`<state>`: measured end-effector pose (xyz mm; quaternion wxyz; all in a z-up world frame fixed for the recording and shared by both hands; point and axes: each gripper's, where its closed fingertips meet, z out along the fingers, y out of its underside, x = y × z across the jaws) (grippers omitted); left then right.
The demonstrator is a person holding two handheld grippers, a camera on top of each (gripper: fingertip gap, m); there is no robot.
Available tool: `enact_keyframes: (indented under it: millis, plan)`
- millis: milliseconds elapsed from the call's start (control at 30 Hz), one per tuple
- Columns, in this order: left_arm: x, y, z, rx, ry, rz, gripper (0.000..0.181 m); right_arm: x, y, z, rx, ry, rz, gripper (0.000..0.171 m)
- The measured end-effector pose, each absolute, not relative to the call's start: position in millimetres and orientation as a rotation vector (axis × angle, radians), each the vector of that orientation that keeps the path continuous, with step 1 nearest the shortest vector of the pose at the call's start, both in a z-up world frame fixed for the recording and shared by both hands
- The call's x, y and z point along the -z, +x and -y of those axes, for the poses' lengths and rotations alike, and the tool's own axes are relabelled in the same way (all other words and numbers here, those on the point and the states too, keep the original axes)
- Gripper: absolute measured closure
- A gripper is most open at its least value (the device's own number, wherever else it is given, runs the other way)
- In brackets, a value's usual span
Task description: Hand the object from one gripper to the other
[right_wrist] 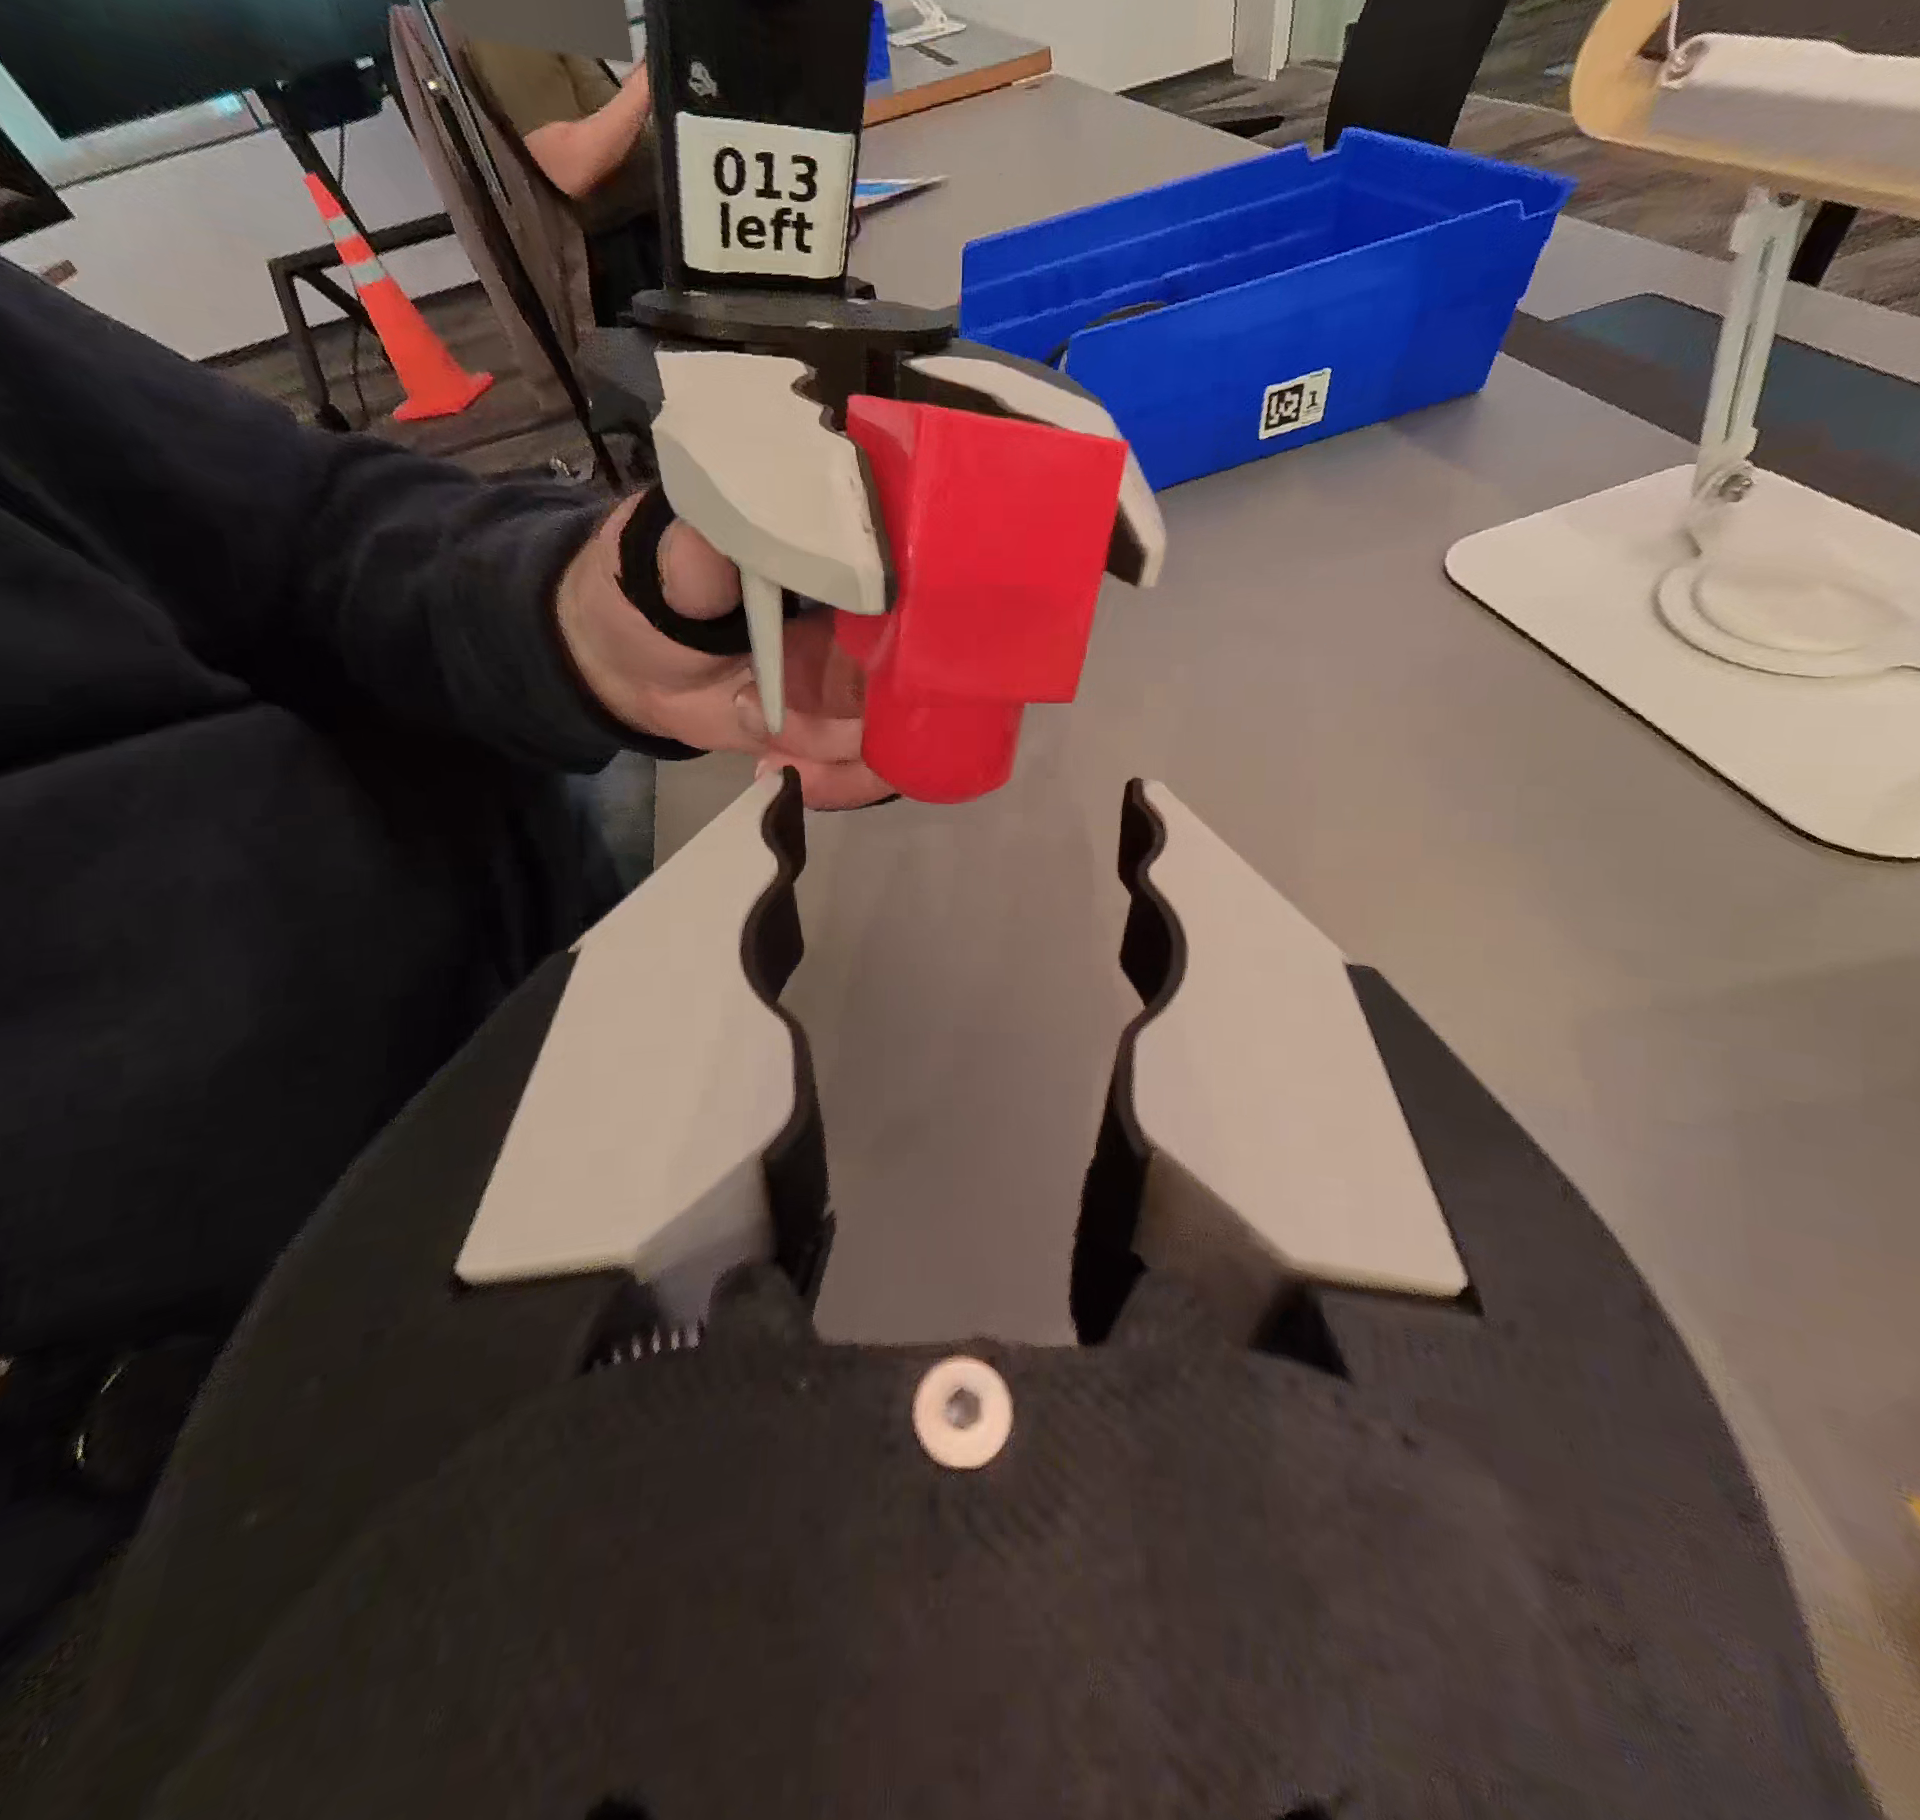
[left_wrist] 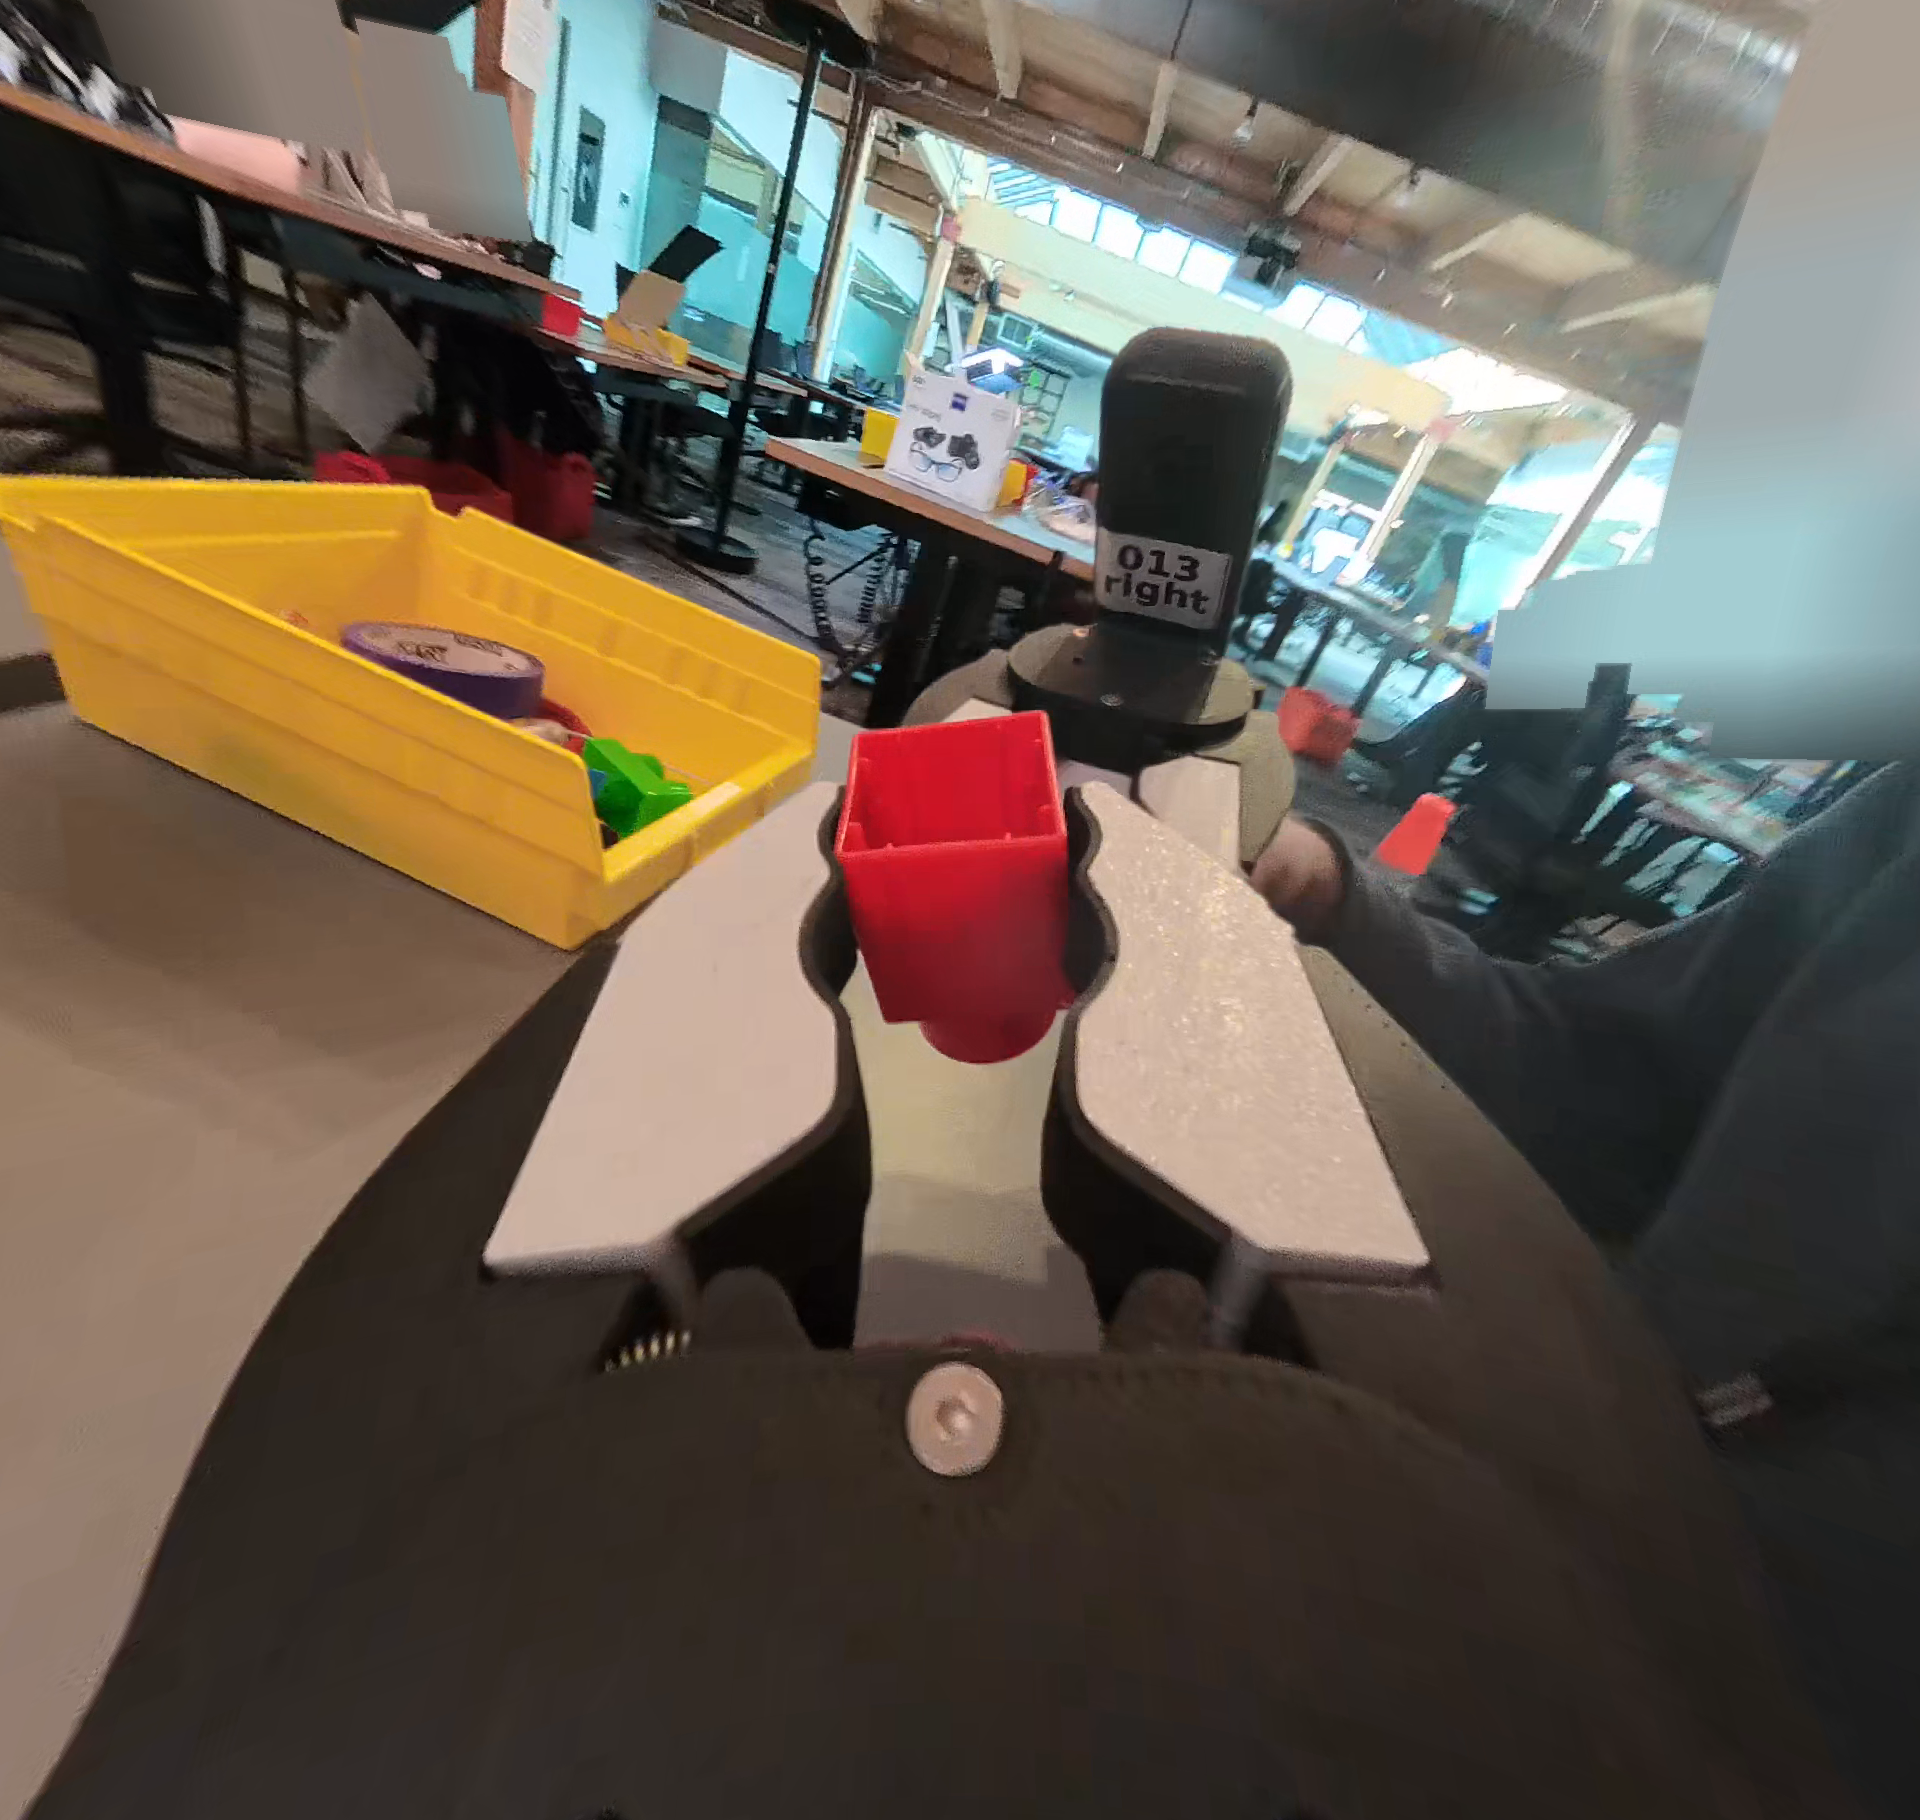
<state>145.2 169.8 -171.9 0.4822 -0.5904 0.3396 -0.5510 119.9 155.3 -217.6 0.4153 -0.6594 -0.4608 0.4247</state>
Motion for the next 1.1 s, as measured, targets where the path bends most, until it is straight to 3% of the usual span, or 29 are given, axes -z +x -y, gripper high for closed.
enact_keyframes:
  millis: [200, 467, 567, 767, 1100]
  plan:
    - [170.6, 151.1, -165.9, 1.173, -1.408, -0.880, 0.145, 209.8, 107.9, -158.6, -1.018, -1.619, 1.050, 0.143]
    - [171.0, 152.7, -159.8, 1.124, -1.384, -0.974, 0.142, 204.3, 107.1, -151.6, -1.126, -1.509, 1.091, 0.143]
    - [162.6, 149.0, -152.1, 1.148, -1.335, -1.026, 0.123, 188.0, 112.1, -135.7, -1.373, -1.364, 1.133, 0.143]
    - [145.7, 137.8, -129.6, 1.386, -1.241, -1.150, 0.123, 178.4, 132.2, -99.5, -1.826, -1.053, 1.344, 0.143]
    - [154.7, 160.7, -85.6, 1.586, -1.165, -1.371, 0.123, 189.7, 145.1, -55.6, -2.252, -0.688, 1.708, 0.143]
